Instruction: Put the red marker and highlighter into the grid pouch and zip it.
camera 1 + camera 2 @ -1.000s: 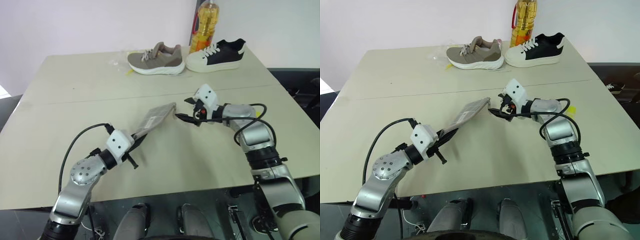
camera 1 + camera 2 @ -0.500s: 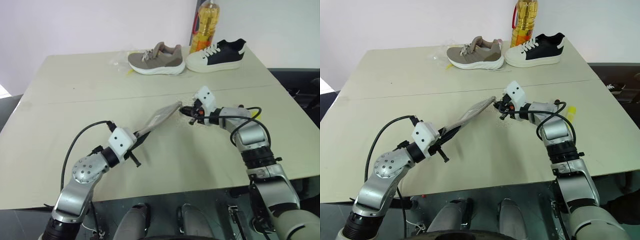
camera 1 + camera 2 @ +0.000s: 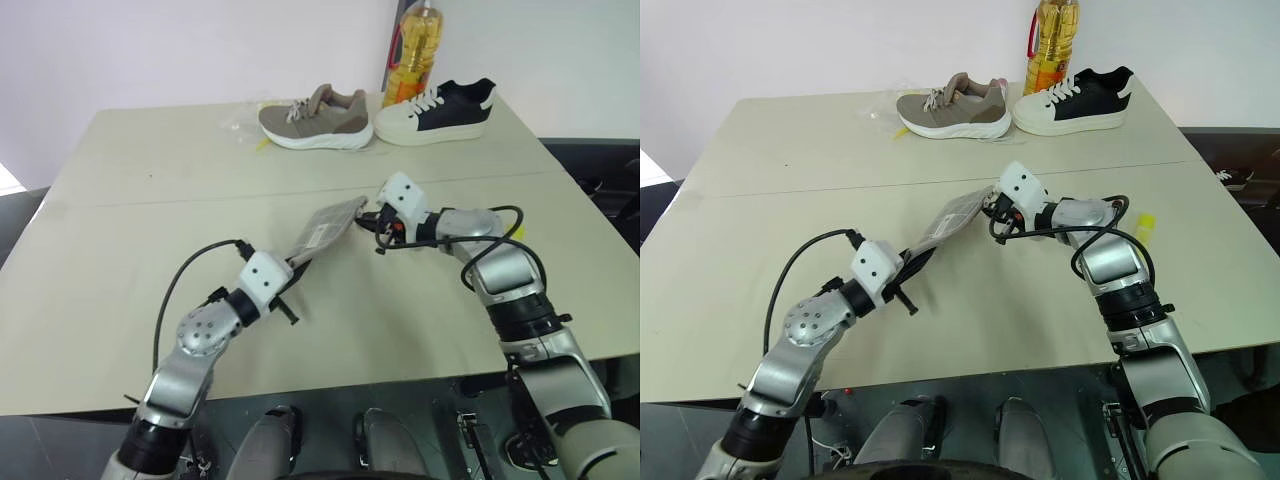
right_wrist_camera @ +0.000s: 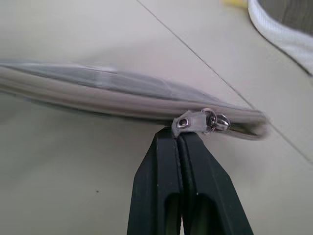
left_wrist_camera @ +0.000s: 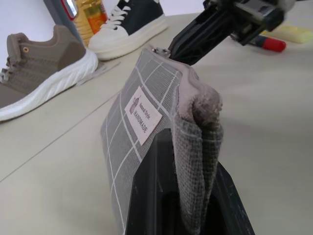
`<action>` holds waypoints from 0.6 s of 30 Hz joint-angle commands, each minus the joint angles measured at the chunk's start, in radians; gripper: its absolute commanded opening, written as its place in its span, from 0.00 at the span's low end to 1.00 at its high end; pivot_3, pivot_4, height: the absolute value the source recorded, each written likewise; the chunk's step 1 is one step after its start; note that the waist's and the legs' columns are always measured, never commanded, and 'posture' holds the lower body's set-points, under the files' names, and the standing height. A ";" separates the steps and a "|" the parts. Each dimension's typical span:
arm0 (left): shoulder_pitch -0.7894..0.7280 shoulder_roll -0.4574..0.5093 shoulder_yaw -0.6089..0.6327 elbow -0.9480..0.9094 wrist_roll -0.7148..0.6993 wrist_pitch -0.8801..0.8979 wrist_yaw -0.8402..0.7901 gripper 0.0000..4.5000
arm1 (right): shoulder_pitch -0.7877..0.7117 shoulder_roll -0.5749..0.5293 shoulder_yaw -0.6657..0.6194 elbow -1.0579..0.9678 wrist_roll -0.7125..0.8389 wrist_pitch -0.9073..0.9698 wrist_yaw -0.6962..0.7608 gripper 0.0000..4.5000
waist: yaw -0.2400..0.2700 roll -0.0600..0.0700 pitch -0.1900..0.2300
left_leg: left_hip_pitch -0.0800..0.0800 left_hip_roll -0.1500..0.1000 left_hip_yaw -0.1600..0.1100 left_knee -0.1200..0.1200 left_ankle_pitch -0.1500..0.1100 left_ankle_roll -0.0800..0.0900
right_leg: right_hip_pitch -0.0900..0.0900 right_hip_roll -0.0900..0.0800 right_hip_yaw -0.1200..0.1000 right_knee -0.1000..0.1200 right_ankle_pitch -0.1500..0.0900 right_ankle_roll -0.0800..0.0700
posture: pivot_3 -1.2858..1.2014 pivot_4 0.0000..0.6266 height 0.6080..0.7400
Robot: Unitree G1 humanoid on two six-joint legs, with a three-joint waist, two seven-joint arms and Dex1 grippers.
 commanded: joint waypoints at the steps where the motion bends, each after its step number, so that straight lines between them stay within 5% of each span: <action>1: -0.045 -0.029 -0.011 0.044 0.012 -0.034 0.020 0.00 | 0.004 -0.015 0.012 -0.104 0.006 0.011 0.027 0.01 | 0.004 0.000 0.000 | 0.000 0.000 0.000 0.000 0.000 0.000 | 0.000 0.000 0.000 0.000 0.000 0.000 | 0.52 0.24 0.99; 18: -0.212 -0.156 -0.029 0.317 0.052 -0.158 0.059 0.00 | 0.109 -0.127 0.090 -0.415 0.058 0.056 0.199 0.01 | 0.009 -0.002 0.000 | -0.002 0.000 -0.001 0.002 0.000 0.000 | 0.000 0.000 -0.001 0.000 0.000 0.000 | 0.52 0.24 0.99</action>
